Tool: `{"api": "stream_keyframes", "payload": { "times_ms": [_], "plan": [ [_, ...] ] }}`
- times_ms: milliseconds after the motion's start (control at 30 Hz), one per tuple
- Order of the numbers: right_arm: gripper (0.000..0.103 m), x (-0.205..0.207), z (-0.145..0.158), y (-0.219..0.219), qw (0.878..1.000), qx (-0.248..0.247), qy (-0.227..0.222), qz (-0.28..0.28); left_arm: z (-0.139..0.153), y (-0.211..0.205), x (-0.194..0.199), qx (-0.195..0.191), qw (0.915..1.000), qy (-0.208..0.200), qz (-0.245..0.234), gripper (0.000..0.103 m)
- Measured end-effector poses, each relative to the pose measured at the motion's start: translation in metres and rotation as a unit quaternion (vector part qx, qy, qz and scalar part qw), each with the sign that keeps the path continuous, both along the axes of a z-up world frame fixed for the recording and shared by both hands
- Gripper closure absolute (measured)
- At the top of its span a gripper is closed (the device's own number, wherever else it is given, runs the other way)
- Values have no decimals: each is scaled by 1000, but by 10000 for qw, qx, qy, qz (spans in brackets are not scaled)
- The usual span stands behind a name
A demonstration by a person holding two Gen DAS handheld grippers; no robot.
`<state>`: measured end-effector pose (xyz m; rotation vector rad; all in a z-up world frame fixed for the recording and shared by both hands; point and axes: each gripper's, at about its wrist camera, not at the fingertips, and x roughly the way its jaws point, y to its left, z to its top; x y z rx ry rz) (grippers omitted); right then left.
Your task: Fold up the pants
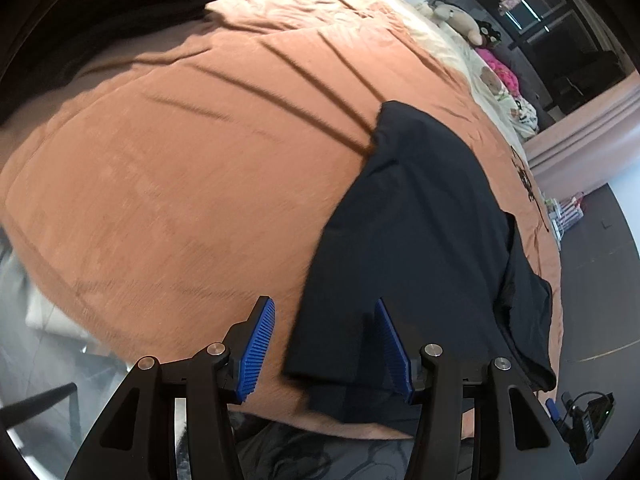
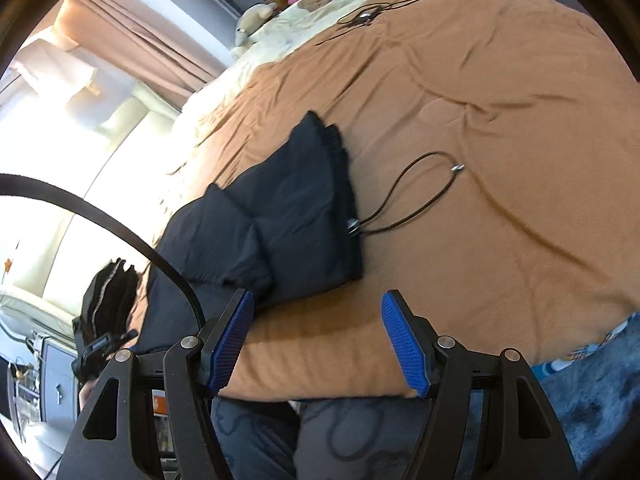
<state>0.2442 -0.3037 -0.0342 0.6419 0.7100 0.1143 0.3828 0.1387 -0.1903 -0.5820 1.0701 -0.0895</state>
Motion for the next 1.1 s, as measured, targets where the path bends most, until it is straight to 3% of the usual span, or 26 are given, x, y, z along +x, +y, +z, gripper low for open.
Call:
{"api": "stream_keyframes", "payload": {
  "times_ms": [333, 400, 433, 467, 533, 933, 1100],
  "plan": [
    [38, 54, 24, 20, 9981, -528, -113, 294, -5, 4, -19, -406, 9989, -101, 220, 49],
    [38, 64, 30, 29, 9970, -627, -202, 407, -8, 3, -20, -476, 9986, -112, 215, 64],
    [38, 72, 32, 33, 9959, -705, -256, 512, -12, 3, -21, -565, 9981, -77, 226, 81],
    [38, 80, 35, 39, 9948, -788, -277, 585, -15, 4, -22, -687, 9973, -37, 252, 89],
    [38, 96, 39, 40, 9933, -951, -288, 590, -15, 6, -27, -782, 9963, -102, 328, 97],
    [38, 204, 37, 36, 9858, -1479, 117, 792, -1, -1, -41, -612, 9969, -113, 486, 99],
    [47, 243, 28, 43, 9821, -1637, 266, 888, -4, -3, -40, -568, 9970, 3, 528, 98]
  ]
}}
